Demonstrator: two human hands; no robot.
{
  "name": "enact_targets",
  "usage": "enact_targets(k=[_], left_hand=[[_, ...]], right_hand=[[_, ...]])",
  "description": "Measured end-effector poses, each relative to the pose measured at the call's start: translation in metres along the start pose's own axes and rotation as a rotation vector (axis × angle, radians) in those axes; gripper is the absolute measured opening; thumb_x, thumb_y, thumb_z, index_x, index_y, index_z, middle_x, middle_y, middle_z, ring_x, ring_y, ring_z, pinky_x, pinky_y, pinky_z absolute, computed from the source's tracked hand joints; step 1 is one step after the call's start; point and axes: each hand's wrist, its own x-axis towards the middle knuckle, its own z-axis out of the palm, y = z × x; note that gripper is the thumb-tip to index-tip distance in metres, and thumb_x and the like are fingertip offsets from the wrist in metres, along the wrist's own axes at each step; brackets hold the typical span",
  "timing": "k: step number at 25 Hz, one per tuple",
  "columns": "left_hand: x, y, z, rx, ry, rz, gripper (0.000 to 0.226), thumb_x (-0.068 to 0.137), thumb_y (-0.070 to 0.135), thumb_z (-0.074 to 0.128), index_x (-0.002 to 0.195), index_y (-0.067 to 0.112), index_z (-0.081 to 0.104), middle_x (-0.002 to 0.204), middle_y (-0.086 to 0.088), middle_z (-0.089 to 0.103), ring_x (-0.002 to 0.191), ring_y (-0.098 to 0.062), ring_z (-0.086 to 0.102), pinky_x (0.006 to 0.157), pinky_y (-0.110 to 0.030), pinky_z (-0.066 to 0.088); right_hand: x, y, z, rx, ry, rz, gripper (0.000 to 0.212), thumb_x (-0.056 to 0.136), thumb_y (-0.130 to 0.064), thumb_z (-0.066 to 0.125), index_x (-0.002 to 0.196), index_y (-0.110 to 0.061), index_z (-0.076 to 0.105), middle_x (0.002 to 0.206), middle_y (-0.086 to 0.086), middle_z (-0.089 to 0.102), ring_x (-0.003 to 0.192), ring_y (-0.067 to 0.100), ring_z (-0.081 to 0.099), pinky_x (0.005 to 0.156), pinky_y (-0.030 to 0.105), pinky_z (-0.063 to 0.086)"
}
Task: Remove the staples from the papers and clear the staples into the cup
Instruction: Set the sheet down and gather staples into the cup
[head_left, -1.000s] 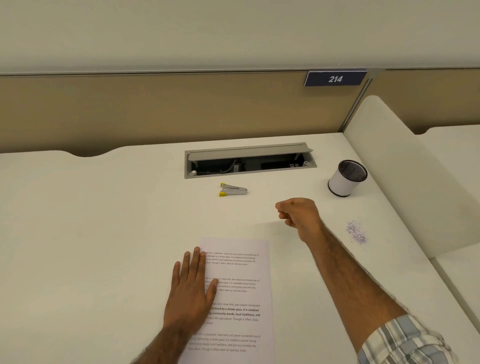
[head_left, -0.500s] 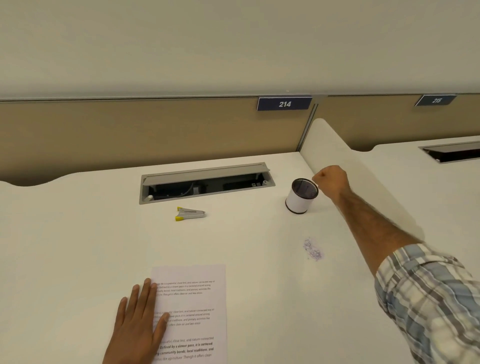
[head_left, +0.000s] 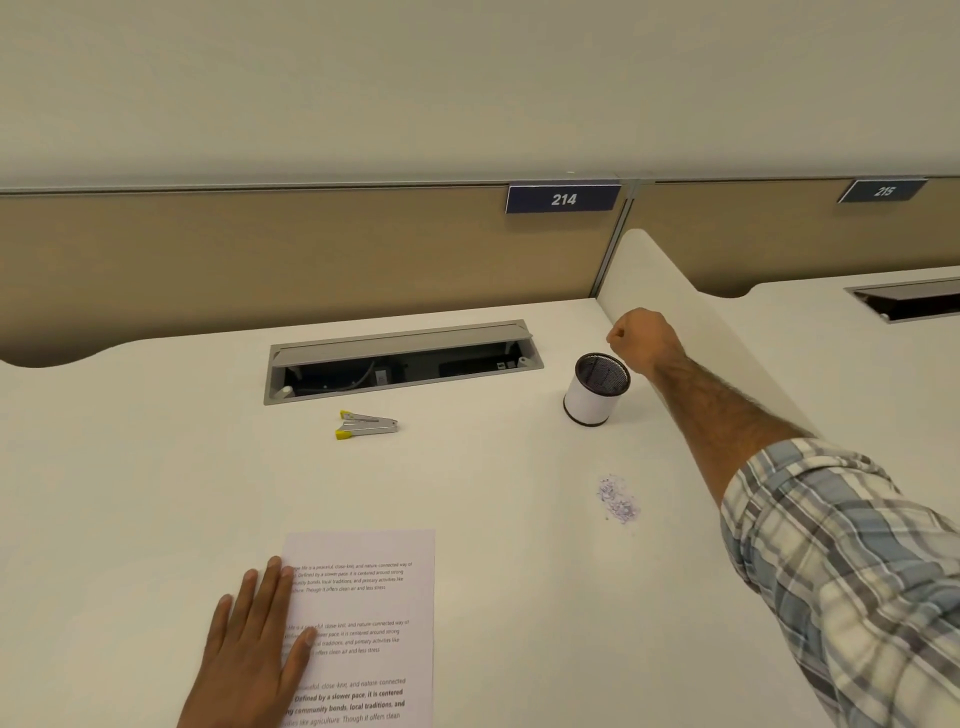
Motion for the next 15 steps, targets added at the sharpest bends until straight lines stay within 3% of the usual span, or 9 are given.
enact_targets(k=[6,11,13,15], left_hand=[[-0.001,-0.001,0.0,0.0,-0.02,0.007,0.079,0.104,0.063,0.016,0.162,0.01,0.028,0.168,-0.007,0.032,0.156,-0.026,0.017,0.128,-0.031,-0.005],[-0.002,0.0,-0.002,-0.026,-0.027,0.004,0.078,0.104,0.062,0.017,0.164,0.012,0.023,0.17,-0.006,0.027,0.16,-0.012,-0.003,0.128,-0.032,-0.005],[-0.005,0.001,-0.005,-0.026,-0.029,0.003,0.078,0.104,0.062,0.017,0.165,0.014,0.016,0.173,-0.003,0.019,0.161,-0.014,-0.001,0.129,-0.034,-0.005],[-0.007,0.003,-0.007,-0.015,-0.032,-0.001,0.076,0.104,0.062,0.017,0.166,0.018,0.01,0.175,0.001,0.009,0.161,-0.017,-0.001,0.129,-0.036,-0.003]], right_hand=[[-0.002,0.003,-0.003,-0.028,0.013,0.011,0.018,0.077,-0.007,0.047,0.068,-0.013,0.062,0.076,0.008,0.064,0.071,0.032,0.061,0.061,0.029,0.044],[-0.011,-0.001,-0.008,-0.035,0.049,-0.011,0.014,0.08,-0.008,0.055,0.071,-0.015,0.063,0.079,0.009,0.068,0.076,0.035,0.067,0.063,0.031,0.049],[-0.018,-0.008,-0.011,0.004,0.085,-0.027,0.013,0.085,-0.021,0.068,0.075,-0.015,0.062,0.082,0.007,0.066,0.077,0.031,0.063,0.068,0.033,0.049],[-0.03,-0.02,-0.008,0.088,0.161,-0.049,0.023,0.087,-0.032,0.068,0.077,-0.012,0.063,0.083,0.006,0.067,0.078,0.028,0.061,0.069,0.035,0.05]])
